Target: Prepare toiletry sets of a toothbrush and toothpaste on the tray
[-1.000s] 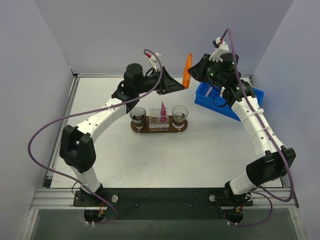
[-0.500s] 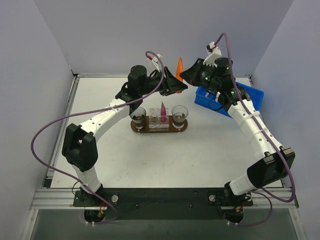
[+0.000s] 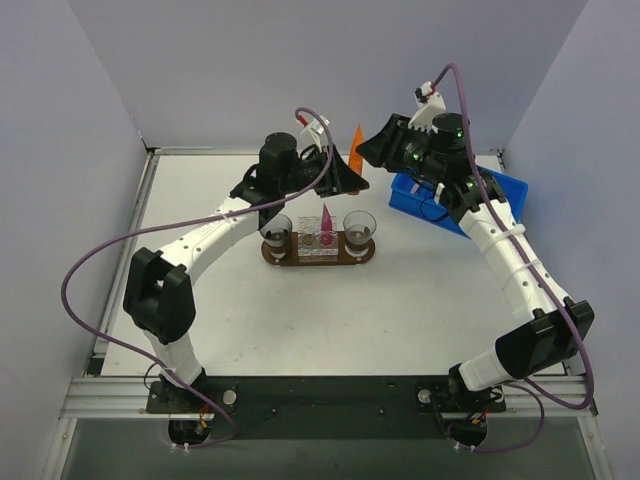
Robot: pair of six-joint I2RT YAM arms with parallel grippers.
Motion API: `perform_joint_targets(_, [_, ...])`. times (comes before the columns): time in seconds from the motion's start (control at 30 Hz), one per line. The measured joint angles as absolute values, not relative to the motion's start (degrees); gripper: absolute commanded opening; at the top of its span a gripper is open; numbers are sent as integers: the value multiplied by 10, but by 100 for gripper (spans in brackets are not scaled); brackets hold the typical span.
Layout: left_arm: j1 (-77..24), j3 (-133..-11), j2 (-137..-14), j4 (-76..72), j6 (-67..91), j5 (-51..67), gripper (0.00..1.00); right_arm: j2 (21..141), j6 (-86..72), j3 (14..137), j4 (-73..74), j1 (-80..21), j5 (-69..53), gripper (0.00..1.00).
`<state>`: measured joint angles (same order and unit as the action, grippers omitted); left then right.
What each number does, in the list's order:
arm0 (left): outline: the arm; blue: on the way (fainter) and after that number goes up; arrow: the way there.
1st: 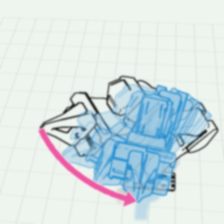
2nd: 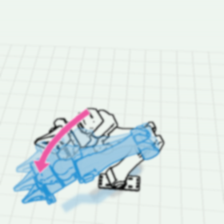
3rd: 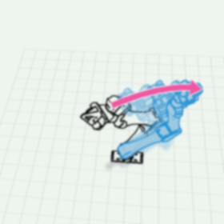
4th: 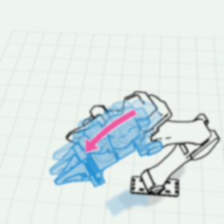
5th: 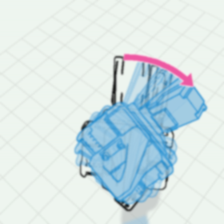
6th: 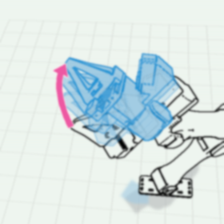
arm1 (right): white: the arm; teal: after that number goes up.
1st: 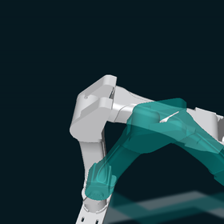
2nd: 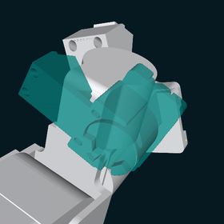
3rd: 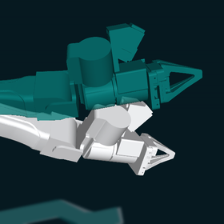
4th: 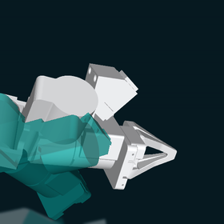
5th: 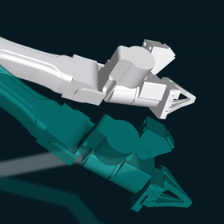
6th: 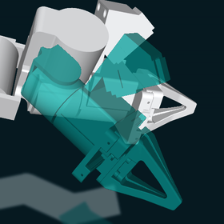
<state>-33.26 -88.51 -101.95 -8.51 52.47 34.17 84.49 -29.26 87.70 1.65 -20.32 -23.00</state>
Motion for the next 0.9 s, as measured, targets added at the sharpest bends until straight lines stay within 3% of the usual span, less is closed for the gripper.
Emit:
perform_joint_targets(0.23, [-346, -879, -981, 136, 261, 256, 4, 841, -289, 927, 108, -172, -250, 43])
perform_joint_targets(0.5, [-403, -810, -874, 216, 18, 153, 4, 847, -301, 1007, 278, -120, -343, 43])
perform_joint_targets(0.9, [-463, -794, -854, 254, -128, 56, 3, 929, -302, 1068, 415, -157, -474, 41])
